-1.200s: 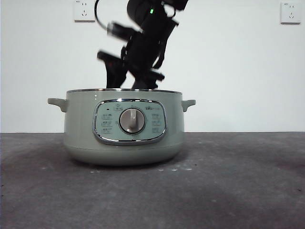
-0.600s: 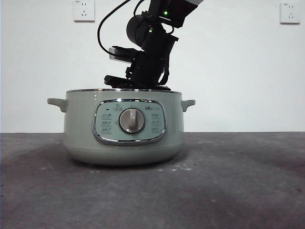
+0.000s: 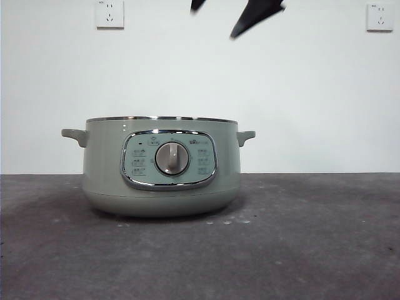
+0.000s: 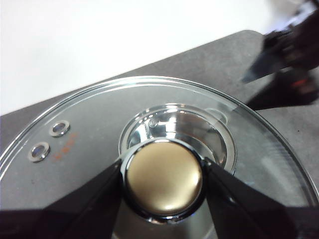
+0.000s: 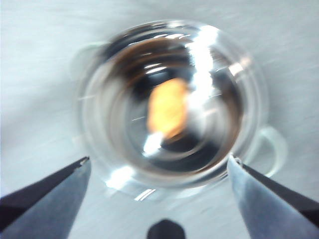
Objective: Pick up the potato,open the lid,put the potato in the pot,close the lid
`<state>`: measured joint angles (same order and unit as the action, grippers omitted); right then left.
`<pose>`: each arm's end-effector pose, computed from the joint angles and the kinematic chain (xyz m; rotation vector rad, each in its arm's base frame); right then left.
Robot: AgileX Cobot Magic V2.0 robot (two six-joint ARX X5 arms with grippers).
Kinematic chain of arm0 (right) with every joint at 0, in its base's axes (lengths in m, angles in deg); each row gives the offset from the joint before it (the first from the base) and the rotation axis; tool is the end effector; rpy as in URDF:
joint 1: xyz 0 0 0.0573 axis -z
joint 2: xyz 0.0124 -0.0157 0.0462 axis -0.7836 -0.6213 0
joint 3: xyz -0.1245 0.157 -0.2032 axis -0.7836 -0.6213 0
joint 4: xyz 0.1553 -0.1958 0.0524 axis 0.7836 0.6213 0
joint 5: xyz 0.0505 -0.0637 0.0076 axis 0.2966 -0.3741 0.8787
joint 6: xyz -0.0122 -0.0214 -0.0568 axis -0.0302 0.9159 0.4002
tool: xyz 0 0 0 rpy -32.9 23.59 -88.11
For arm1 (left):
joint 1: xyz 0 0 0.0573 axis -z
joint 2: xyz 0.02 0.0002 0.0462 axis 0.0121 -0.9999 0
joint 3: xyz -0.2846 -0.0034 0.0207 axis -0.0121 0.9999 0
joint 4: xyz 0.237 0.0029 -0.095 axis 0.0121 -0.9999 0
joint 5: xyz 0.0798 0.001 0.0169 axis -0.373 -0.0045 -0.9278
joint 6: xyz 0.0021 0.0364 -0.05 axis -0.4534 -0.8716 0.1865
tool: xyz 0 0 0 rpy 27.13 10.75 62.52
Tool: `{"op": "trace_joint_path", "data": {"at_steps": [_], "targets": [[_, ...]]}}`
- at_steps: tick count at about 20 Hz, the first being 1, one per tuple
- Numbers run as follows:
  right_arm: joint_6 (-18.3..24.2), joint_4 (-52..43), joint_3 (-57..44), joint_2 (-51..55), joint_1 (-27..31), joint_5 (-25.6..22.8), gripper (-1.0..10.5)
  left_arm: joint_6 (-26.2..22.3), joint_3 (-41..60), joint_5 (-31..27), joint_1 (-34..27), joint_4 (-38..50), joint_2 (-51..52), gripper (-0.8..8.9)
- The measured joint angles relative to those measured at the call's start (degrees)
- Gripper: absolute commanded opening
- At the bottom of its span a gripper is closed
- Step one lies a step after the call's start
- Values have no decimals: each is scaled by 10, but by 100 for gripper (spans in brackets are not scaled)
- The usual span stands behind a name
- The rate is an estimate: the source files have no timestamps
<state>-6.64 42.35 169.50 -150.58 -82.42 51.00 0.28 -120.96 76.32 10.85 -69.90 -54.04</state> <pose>0.3201 0.2061 0.4247 -0.2532 0.8587 0.8691 0.1436 -0.0376 0.4814 0.1056 0.4064 -0.4831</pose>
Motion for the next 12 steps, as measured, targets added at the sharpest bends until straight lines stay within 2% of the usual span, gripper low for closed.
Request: {"op": "trace_joint_path", "data": {"at_steps": [2,6,12], "targets": [[10,39,0,30,5,40,433,0,0,1,1,4,-26,-8],[22,71,-31,85,9,48,433,-4,0,-2,23,53,-85,-8],[31,50,-223,242,9,45,433,-14,0,-1,73,111,-193,-8]]}}
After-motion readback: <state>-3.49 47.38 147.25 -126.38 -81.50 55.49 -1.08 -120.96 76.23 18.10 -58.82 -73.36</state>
